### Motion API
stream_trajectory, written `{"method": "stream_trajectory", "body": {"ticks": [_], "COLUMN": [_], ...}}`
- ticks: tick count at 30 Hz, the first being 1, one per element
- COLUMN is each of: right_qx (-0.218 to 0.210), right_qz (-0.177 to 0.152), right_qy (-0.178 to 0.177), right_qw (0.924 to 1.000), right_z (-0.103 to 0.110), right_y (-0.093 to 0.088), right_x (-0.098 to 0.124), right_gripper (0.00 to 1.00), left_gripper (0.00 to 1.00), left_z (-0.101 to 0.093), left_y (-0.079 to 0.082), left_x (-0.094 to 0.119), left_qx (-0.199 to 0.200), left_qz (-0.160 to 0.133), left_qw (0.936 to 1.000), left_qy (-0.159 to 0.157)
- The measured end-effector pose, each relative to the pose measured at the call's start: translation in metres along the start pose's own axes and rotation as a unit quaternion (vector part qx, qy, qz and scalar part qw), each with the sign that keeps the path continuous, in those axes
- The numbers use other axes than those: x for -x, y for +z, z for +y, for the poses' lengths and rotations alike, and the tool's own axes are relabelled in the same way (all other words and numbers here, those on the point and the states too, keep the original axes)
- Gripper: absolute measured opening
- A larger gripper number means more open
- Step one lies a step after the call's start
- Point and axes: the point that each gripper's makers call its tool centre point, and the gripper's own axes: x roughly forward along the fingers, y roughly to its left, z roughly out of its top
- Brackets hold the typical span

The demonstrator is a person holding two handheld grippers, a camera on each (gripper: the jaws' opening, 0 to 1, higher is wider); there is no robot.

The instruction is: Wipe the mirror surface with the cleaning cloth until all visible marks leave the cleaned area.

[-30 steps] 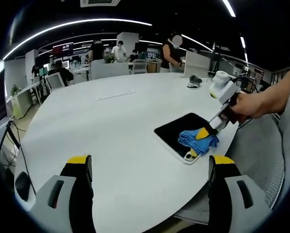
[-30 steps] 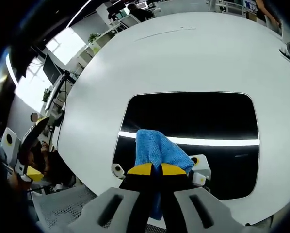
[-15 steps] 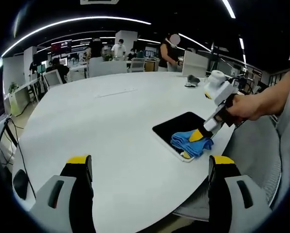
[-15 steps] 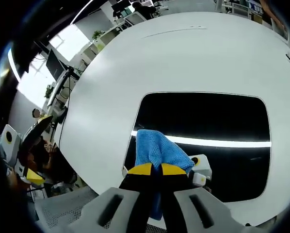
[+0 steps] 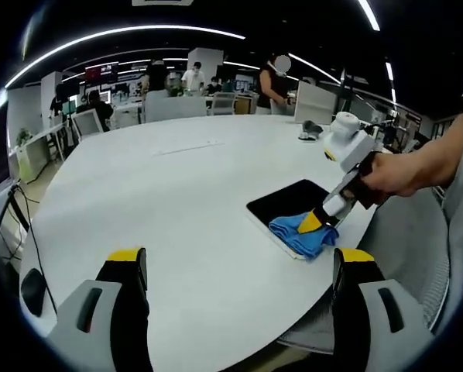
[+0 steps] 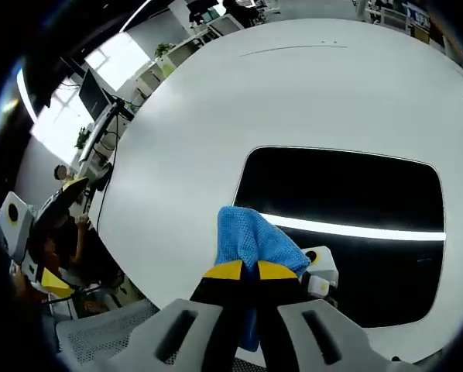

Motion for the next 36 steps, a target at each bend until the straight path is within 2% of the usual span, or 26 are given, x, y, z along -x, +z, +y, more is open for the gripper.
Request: {"method": "stream_trajectory", "body": {"ticks": [10, 12, 17, 25, 28, 36], "right_qx": [-0.005, 0.012, 0.011, 0.012, 0.015, 0.029], "right_qz": [0.0, 0.003, 0.003, 0.004, 0.002, 0.004], "right_qy": [0.006, 0.002, 0.003, 0.006, 0.004, -0.003], "right_qw": [1.0, 0.9999, 0.9999, 0.9999, 0.9999, 0.9996], "right_z": [0.004, 0.007, 0.008, 0.007, 0.005, -0.002], "right_y": [0.001, 0.003, 0.003, 0.003, 0.006, 0.015], "right_x": [-0.001, -0.002, -0.004, -0.004, -0.003, -0.005], "right_gripper": [0.0, 0.0, 0.0, 0.0, 0.0, 0.0], "left_gripper": [0.99, 0.99, 0.99, 0.99, 0.99, 0.99], "left_z": [0.001, 0.0, 0.0, 0.006, 0.007, 0.014], "left_y": [0.0, 0.0, 0.0, -0.001, 0.001, 0.002], "left_x": [-0.002, -0.003, -0.003, -0.003, -0.005, -0.004], "left_qx": [0.0, -0.002, -0.003, -0.01, 0.012, 0.028], "left_qz": [0.001, 0.001, 0.003, 0.005, 0.0, -0.011], "left_qw": [1.0, 1.0, 1.0, 0.9999, 0.9999, 0.9993], "left_qy": [-0.001, -0.003, -0.004, 0.006, 0.008, 0.023]}}
